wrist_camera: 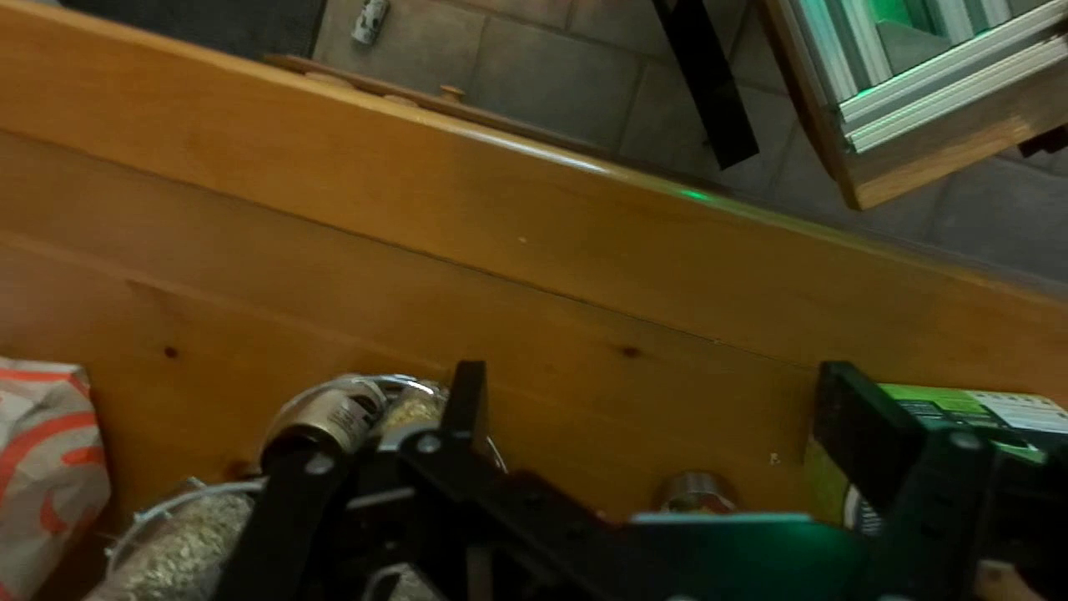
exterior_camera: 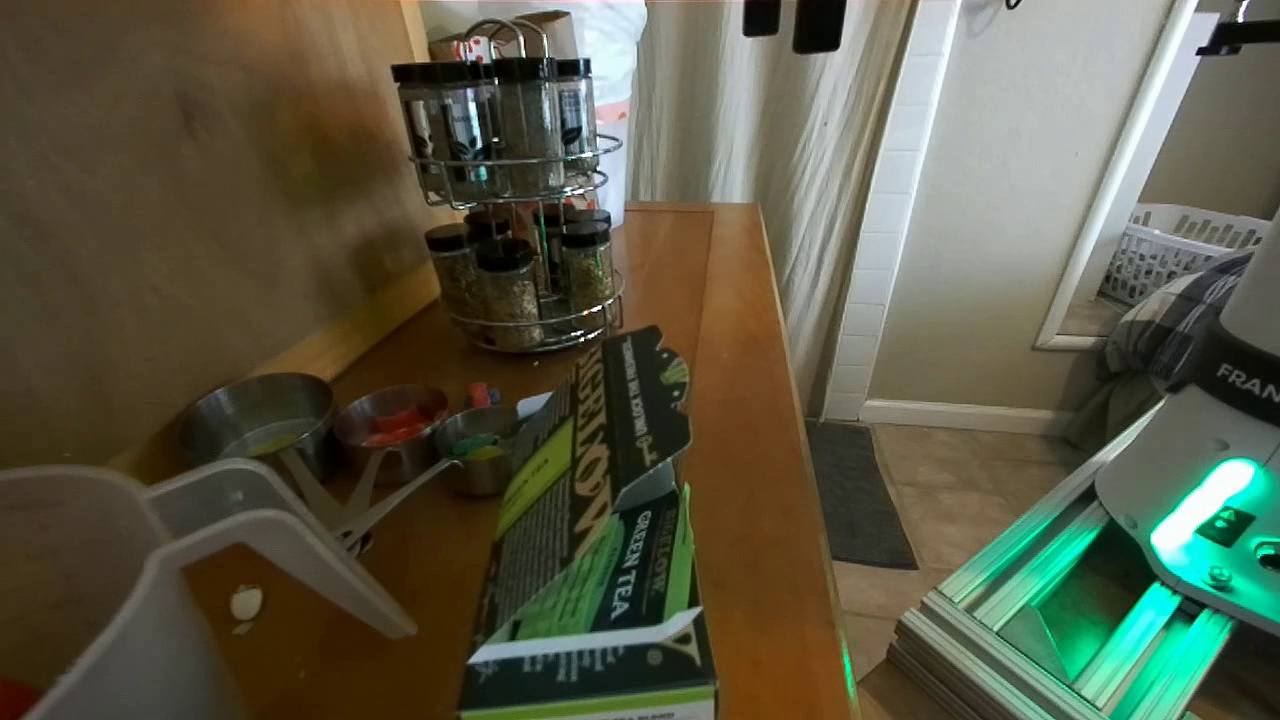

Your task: Move the open package

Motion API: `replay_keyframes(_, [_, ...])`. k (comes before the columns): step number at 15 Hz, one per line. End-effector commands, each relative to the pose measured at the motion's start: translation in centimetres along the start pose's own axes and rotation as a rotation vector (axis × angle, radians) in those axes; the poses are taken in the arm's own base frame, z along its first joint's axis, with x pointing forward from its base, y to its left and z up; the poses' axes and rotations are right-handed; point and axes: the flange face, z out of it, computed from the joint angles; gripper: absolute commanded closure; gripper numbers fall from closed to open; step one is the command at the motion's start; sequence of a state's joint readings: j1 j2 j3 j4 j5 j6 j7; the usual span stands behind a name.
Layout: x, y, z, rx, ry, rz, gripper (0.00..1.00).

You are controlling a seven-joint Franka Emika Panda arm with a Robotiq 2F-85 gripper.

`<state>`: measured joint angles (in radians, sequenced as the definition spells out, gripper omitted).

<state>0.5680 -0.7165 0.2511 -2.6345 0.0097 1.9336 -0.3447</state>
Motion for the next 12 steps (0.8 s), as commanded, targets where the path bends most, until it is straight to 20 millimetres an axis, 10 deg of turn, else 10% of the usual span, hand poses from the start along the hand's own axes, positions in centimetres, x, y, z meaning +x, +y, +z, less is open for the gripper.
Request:
replay_keyframes(1, [0.6,-1.7,0.1,0.025,0.089,-0.174,0.0])
replay_keyframes(12, [2.3,-7.0,1.1,-0.006,0.262,-0.724,0.0])
